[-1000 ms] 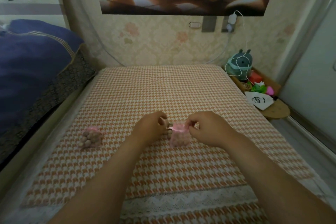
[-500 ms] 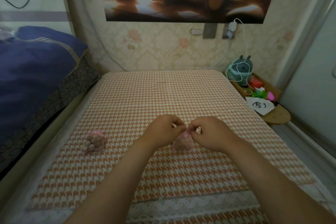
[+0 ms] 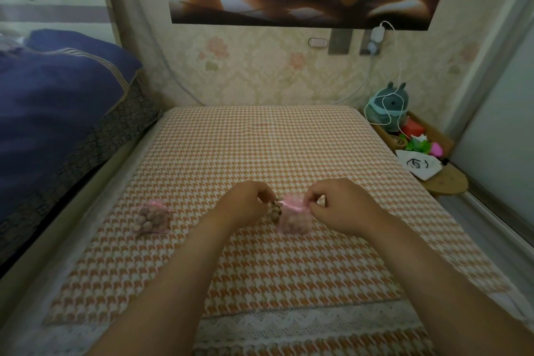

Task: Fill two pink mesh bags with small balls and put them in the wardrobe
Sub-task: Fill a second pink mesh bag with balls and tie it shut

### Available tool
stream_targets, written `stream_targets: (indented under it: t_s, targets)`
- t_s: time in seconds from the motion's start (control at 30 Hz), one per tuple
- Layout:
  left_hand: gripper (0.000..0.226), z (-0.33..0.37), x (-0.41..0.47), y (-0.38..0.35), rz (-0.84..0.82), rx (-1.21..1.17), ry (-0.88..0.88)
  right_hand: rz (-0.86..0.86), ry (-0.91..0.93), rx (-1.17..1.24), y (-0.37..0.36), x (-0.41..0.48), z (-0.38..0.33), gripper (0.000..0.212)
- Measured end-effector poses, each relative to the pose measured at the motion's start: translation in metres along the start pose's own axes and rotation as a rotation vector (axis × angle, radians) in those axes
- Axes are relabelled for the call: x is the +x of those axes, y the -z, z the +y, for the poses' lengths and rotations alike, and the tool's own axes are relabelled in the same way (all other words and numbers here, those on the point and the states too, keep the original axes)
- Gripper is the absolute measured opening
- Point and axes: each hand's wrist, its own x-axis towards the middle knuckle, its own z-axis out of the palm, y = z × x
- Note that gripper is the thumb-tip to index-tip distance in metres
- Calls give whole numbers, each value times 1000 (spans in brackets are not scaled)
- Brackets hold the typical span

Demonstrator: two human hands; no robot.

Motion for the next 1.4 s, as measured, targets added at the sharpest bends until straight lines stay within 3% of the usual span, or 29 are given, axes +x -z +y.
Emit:
stream_targets:
  t_s: [0.17,0.5,0.63,0.73,0.87,1.1,1.23,1.4]
  targets:
    - [18,-1,-1,-15,-128,49,-90,-1,11,-3,-2,1,1,17]
    - [16,-7,1,-21,-59,84,-67,-14,2,-15,-3,1,-1,17]
    - [15,-1,3,-13,126,-92,12,-15,6,-22,-3,1,-1,18]
    - [12,18,2,-2,253,-315,-32,-7,4,-25,-2,2,-1,17]
    - [6,38,-8,-1,169,-396,-129,-18,13,-22,-1,3,-3,18]
    - [12,42,-8,-11,63,-311,-77,-14,2,-9,4,1,-8,16]
    - [11,40,-8,-9,50,-267,-82,-28,1,5,4,2,-5,16]
    - [19,34,-5,-3,120,-409,-49,-32,-13,3,5,3,-4,16]
